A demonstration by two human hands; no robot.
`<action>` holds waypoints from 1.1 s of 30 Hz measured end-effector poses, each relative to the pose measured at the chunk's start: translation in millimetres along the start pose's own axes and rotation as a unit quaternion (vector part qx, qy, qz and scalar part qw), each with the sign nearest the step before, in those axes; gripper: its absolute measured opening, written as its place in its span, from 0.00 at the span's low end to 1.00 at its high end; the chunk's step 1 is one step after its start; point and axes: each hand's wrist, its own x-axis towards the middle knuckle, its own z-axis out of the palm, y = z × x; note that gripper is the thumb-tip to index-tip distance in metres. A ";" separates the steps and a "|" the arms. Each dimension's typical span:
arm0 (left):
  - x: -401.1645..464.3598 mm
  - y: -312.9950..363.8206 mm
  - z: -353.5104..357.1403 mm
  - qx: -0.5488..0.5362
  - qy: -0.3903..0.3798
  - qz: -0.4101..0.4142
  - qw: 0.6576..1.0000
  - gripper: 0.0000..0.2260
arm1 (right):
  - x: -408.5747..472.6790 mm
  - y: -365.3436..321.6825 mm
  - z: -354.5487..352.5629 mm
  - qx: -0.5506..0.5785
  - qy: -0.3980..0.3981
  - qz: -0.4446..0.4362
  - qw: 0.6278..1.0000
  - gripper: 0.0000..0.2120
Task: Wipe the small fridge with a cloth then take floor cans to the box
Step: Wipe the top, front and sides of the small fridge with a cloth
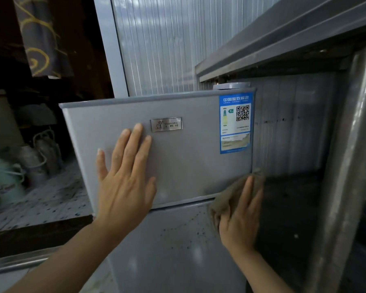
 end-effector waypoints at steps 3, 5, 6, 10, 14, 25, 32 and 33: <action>-16.6 -8.6 -0.1 0.025 -0.020 0.002 0.999 0.34 | 14.6 -15.7 -6.8 0.009 0.008 0.027 1.000 0.35; -24.9 -16.0 0.0 0.036 -0.024 -0.009 0.999 0.34 | 37.1 -38.3 -12.5 0.017 0.042 0.007 0.999 0.35; -28.2 -19.1 0.5 0.041 -0.024 -0.013 0.999 0.33 | 50.7 -50.7 -13.8 0.021 0.061 -0.003 0.998 0.36; -32.9 -23.0 6.0 0.050 -0.022 -0.010 0.998 0.34 | 82.9 -81.1 -7.1 -0.004 0.120 -0.023 0.992 0.35; -36.3 -19.5 10.1 0.036 -0.014 -0.026 0.999 0.34 | 24.9 -52.7 11.4 -0.041 0.078 -0.160 0.983 0.33; -68.1 -42.9 10.0 0.021 -0.012 -0.135 0.990 0.37 | 69.5 -94.8 2.6 -0.065 0.103 -0.236 0.964 0.33; -84.0 -46.8 17.4 -0.020 -0.006 -0.149 0.989 0.40 | -25.8 -57.4 22.0 -0.141 0.003 -0.388 0.911 0.34; -88.8 -48.0 17.8 -0.030 -0.014 -0.159 0.987 0.40 | -26.0 -55.9 21.7 -0.146 -0.003 -0.397 0.906 0.33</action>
